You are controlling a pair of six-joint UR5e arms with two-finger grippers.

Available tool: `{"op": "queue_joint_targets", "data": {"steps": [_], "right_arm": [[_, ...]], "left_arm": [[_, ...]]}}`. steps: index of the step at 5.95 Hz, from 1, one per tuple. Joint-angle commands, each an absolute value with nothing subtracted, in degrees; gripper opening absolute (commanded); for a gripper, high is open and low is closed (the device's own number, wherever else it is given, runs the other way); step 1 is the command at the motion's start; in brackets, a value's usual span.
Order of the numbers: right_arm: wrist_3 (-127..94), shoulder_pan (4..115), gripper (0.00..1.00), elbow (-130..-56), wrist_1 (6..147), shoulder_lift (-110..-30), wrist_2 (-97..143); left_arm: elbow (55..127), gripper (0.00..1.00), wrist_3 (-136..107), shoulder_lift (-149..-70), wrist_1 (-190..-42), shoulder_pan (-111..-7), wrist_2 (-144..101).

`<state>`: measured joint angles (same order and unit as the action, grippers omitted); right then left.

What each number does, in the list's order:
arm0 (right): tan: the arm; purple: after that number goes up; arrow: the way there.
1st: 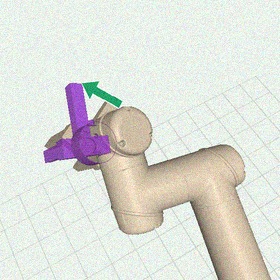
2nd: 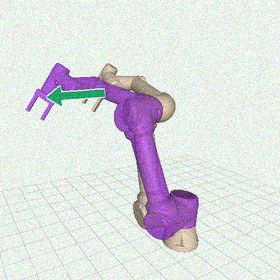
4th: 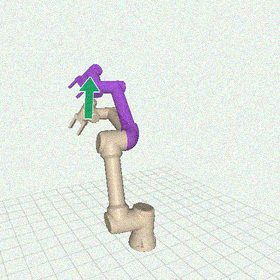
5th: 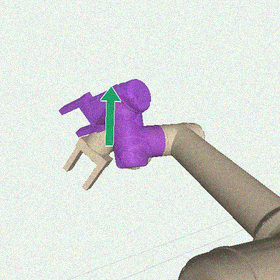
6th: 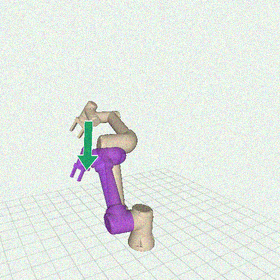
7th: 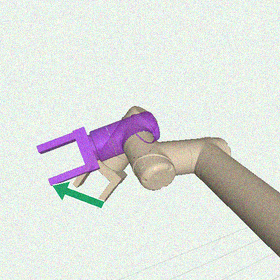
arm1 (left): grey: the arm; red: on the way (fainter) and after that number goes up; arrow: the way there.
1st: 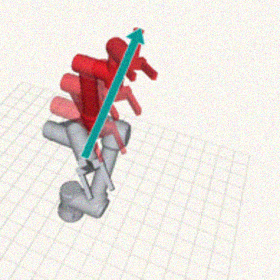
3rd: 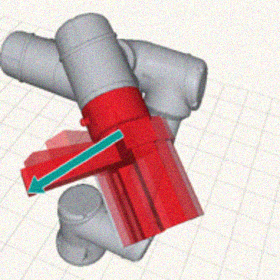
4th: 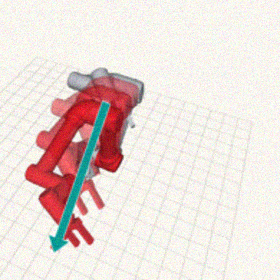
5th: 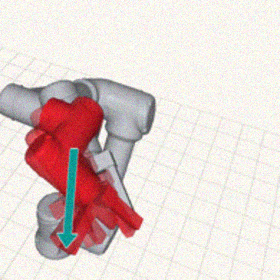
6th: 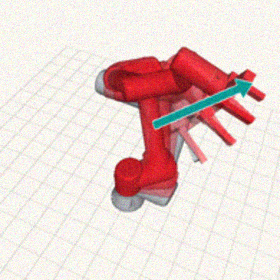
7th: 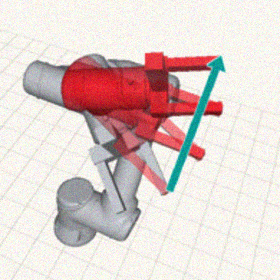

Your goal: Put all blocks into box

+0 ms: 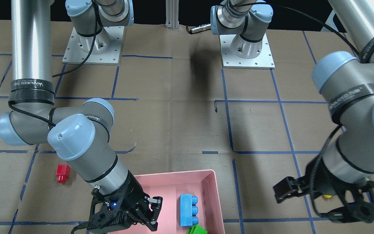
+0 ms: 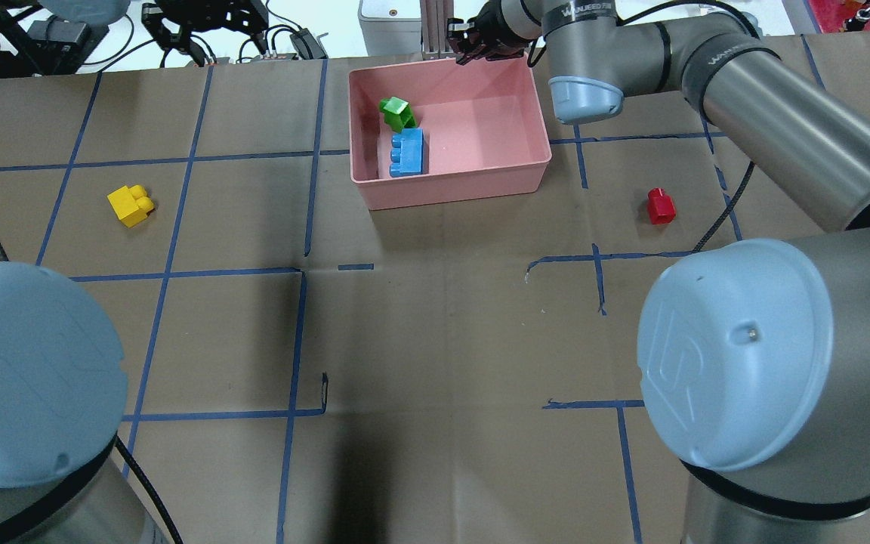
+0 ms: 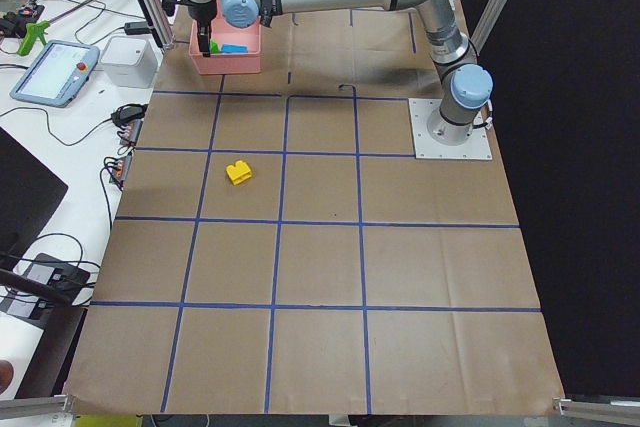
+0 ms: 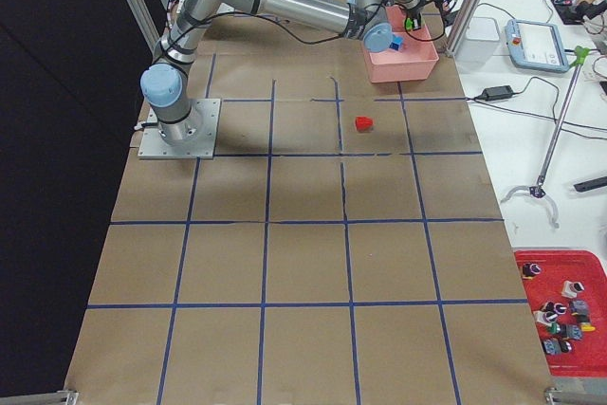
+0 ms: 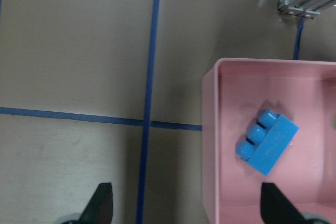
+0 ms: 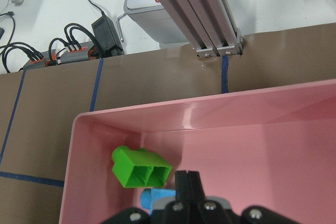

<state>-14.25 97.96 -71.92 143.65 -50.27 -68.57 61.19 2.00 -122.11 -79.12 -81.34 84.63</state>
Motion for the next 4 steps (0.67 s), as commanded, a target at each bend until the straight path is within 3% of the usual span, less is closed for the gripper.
{"op": "queue_joint_targets", "data": {"steps": [1,2,3,4], "right_arm": [[-14.8,99.1,0.19,-72.2,143.9,-50.3,-69.8],[-14.1,99.0,0.44,-72.4,143.4,-51.0,-70.7],[-12.7,98.6,0.99,-72.4,142.1,-52.0,-76.8],[-8.8,97.4,1.0,-72.4,133.2,-54.4,-78.6]], "left_arm": [[62.1,0.99,5.8,-122.2,-80.0,-71.9,86.8],[62.1,0.99,6.0,-123.5,-80.0,-68.7,87.1],[63.7,0.99,6.1,-124.3,-80.0,-67.8,88.5],[68.3,0.98,6.1,-124.9,-77.6,-67.1,91.3]]}}
